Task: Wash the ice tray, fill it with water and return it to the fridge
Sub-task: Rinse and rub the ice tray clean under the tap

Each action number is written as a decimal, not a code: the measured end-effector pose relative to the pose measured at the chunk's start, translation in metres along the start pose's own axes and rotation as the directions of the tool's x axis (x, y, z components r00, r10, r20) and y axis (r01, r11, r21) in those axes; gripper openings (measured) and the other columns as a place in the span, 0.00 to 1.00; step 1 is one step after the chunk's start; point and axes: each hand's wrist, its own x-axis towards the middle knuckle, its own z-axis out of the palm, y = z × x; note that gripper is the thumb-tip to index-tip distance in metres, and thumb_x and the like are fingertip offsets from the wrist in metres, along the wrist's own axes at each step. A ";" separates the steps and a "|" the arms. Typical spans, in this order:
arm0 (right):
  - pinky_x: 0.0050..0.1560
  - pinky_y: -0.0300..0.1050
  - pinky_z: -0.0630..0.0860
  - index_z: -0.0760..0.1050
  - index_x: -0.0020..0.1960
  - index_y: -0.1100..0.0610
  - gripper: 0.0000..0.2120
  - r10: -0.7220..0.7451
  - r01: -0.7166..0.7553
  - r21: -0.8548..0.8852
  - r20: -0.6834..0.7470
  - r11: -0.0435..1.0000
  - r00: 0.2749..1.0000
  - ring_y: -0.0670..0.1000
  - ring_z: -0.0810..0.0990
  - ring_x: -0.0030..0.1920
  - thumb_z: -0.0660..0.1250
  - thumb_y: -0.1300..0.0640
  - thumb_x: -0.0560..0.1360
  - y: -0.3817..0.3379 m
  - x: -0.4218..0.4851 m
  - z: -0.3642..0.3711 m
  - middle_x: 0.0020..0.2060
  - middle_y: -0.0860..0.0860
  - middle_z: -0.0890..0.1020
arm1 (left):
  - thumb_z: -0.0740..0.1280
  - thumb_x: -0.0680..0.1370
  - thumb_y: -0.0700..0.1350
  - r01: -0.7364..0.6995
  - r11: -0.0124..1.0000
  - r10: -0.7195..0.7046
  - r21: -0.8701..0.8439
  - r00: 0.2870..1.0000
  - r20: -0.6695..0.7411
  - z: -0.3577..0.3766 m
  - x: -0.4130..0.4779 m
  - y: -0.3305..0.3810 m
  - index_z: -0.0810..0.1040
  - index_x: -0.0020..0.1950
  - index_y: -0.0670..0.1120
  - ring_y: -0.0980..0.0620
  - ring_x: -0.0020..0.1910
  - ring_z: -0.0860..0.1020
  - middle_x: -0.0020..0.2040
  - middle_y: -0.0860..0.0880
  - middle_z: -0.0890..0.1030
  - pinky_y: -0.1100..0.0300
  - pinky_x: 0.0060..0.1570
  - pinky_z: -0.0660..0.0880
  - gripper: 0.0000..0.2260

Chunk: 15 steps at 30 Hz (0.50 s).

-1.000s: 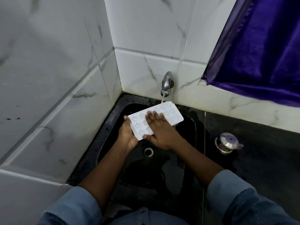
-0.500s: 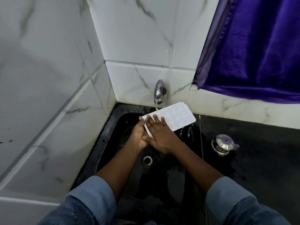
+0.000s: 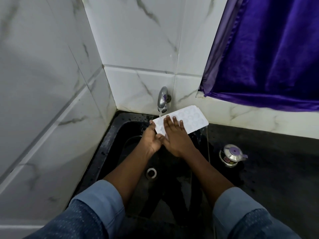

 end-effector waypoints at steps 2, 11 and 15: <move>0.83 0.57 0.39 0.43 0.86 0.56 0.41 -0.162 0.163 -0.044 0.019 0.986 0.987 0.52 0.38 0.84 0.41 0.32 0.82 -0.006 -0.001 0.005 0.85 0.53 0.44 | 0.55 0.87 0.61 0.005 1.000 -0.005 0.005 1.000 -0.007 0.000 -0.001 0.003 0.81 0.57 0.40 0.42 0.43 0.89 0.46 0.41 0.89 0.44 0.49 0.79 0.27; 0.82 0.52 0.36 0.44 0.85 0.58 0.43 -0.274 0.279 -0.138 0.055 0.950 0.960 0.55 0.42 0.85 0.44 0.30 0.82 -0.015 0.002 0.015 0.84 0.56 0.46 | 0.53 0.87 0.63 -0.021 0.998 0.021 -0.054 1.000 -0.010 -0.022 -0.005 0.025 0.85 0.55 0.37 0.39 0.43 0.89 0.47 0.37 0.88 0.41 0.52 0.77 0.33; 0.83 0.56 0.39 0.43 0.85 0.58 0.44 -0.155 0.155 -0.089 0.003 0.984 0.988 0.55 0.41 0.84 0.41 0.29 0.81 -0.003 0.002 0.013 0.85 0.57 0.45 | 0.53 0.88 0.61 -0.077 0.993 0.078 -0.089 0.997 0.004 -0.031 -0.010 0.037 0.79 0.60 0.36 0.37 0.44 0.89 0.49 0.35 0.88 0.39 0.51 0.76 0.29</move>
